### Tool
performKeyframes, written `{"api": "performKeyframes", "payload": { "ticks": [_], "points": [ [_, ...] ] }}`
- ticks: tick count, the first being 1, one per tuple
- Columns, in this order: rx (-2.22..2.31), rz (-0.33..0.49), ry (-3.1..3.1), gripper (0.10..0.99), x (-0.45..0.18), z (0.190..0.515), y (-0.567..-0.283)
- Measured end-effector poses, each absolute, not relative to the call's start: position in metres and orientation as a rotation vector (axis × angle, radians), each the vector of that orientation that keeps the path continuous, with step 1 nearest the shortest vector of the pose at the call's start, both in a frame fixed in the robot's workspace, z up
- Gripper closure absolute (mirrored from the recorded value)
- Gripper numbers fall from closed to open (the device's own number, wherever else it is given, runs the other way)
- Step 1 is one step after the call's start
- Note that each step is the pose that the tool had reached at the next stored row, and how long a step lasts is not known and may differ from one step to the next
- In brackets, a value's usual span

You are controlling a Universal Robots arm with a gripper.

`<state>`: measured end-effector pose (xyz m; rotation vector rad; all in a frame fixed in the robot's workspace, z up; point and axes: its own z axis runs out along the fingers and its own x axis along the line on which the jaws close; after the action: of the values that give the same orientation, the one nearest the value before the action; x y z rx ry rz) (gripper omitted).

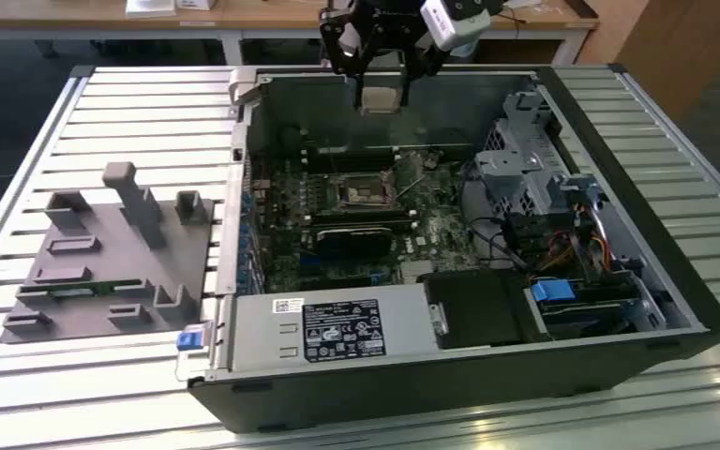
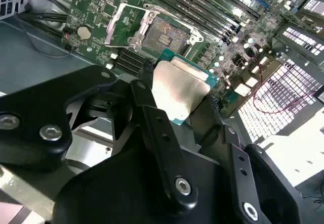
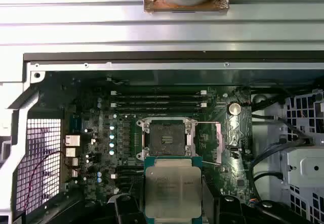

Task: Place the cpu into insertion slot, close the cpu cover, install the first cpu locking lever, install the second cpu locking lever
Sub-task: 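Place the cpu into insertion slot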

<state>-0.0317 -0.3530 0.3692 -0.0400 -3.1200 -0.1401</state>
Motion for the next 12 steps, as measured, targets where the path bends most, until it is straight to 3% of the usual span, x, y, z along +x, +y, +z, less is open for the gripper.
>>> {"api": "performKeyframes", "payload": {
  "ticks": [12],
  "points": [
    [-0.216,-0.142,-3.118,0.545,-0.0317,0.3688,-0.353]
  ]
}}
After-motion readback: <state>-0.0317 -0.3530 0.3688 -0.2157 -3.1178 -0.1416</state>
